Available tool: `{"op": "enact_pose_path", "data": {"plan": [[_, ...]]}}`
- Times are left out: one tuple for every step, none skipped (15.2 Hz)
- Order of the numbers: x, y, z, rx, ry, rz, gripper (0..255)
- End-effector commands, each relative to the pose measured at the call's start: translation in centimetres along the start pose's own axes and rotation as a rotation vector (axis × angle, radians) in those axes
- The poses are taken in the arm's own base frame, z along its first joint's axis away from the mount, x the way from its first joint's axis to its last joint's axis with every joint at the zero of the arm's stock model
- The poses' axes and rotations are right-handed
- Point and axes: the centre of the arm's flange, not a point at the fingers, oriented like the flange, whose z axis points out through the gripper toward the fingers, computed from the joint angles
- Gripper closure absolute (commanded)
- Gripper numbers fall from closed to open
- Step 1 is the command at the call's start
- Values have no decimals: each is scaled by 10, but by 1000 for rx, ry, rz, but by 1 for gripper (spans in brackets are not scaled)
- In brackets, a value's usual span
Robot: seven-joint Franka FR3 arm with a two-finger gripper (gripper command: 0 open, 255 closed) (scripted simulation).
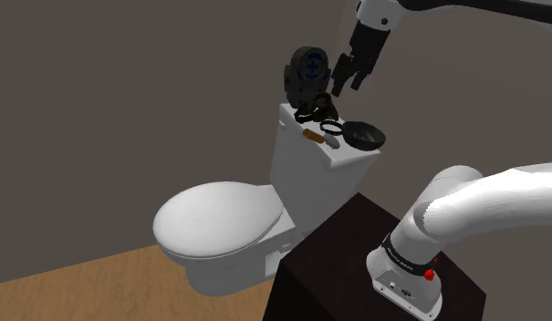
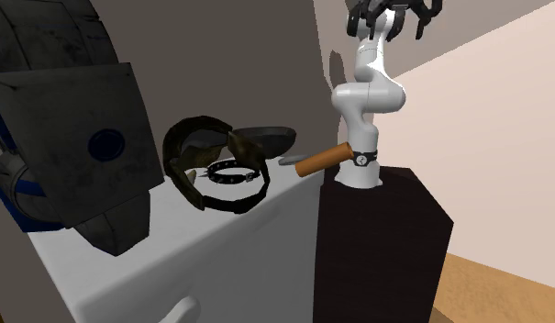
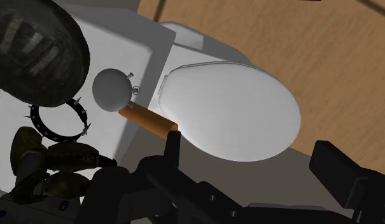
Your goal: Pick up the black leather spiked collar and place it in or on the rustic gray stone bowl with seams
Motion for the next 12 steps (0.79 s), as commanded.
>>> {"op": "enact_pose_path", "data": {"plan": [[0, 0, 0, 0, 0, 0, 0], [6, 10, 7, 1, -5, 3, 0], [11, 20, 14, 2, -10, 6, 0], [16, 30, 22, 3, -15, 9, 0], [22, 41, 29, 3, -20, 13, 0], [27, 51, 36, 4, -25, 16, 0], [32, 61, 43, 5, -30, 19, 0], [37, 71, 51, 6, -35, 22, 0], [42, 81, 58, 7, -40, 25, 0], [47, 92, 66, 8, -45, 28, 0], [52, 102, 73, 9, -50, 31, 0], [57, 112, 81, 9, -55, 35, 0]]}}
